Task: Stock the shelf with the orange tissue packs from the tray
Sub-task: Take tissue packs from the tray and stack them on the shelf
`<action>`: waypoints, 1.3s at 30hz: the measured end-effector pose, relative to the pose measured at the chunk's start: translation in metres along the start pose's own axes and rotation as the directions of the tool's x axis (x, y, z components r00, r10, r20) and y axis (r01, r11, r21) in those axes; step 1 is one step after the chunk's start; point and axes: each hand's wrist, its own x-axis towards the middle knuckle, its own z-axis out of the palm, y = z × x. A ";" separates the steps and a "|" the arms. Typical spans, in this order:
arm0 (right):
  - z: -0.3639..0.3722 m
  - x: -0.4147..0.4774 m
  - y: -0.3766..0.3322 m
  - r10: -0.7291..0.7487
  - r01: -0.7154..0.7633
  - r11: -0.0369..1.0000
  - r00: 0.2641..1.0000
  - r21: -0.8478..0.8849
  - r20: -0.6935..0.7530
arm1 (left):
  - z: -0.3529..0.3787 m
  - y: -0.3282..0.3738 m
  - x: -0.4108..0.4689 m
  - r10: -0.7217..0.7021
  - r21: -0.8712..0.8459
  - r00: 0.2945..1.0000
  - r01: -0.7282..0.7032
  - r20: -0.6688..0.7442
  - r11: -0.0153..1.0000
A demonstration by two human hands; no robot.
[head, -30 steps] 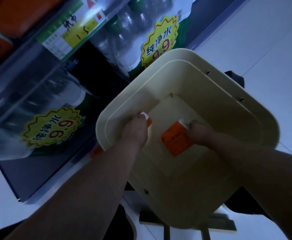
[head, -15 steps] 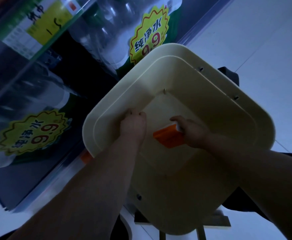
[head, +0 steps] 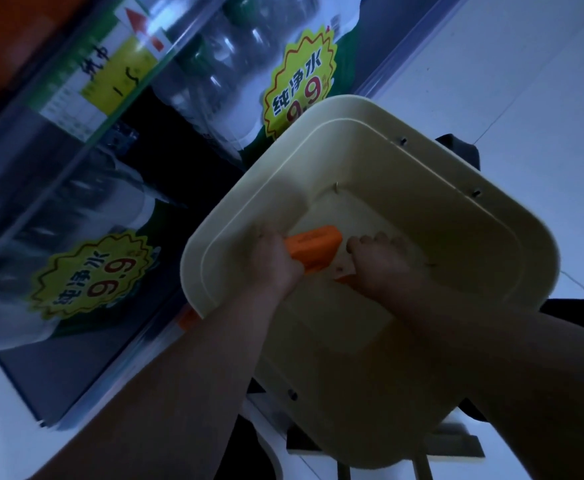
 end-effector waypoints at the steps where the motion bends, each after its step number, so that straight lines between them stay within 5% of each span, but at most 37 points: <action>1: 0.005 0.001 -0.001 0.016 -0.020 0.993 0.999 0.119 0.035 | -0.002 -0.001 -0.002 -0.008 -0.015 1.000 0.008 -0.008 1.000; 4: 0.014 0.001 -0.006 -0.047 0.002 0.940 0.991 0.341 0.125 | -0.007 -0.005 -0.004 -0.030 -0.019 0.999 0.030 -0.028 0.999; 9: 0.006 -0.004 -0.012 -0.044 0.019 0.994 0.973 0.111 0.227 | -0.018 -0.005 -0.011 -0.027 -0.062 0.999 0.026 -0.017 0.998; 16: -0.036 -0.032 -0.016 0.044 -0.102 0.889 0.989 0.445 0.139 | -0.052 0.006 -0.046 0.122 -0.045 0.986 -0.128 -0.118 0.991; 24: -0.114 -0.096 -0.038 -0.109 0.155 0.896 0.985 0.415 -0.133 | -0.119 0.003 -0.110 0.174 -0.043 0.958 -0.188 -0.230 0.981; 30: -0.167 -0.151 -0.071 -0.260 0.462 0.806 0.838 0.370 -0.480 | -0.167 -0.009 -0.175 0.130 -0.101 0.913 -0.182 -0.386 0.978; 36: -0.215 -0.201 -0.116 -0.333 0.483 0.857 0.787 0.181 -0.520 | -0.217 -0.026 -0.233 0.105 -0.148 0.816 -0.226 -0.568 0.963; 39: -0.236 -0.227 -0.144 -0.426 0.493 0.869 0.697 -0.046 -0.577 | -0.243 -0.044 -0.257 0.039 -0.197 0.756 -0.219 -0.654 0.956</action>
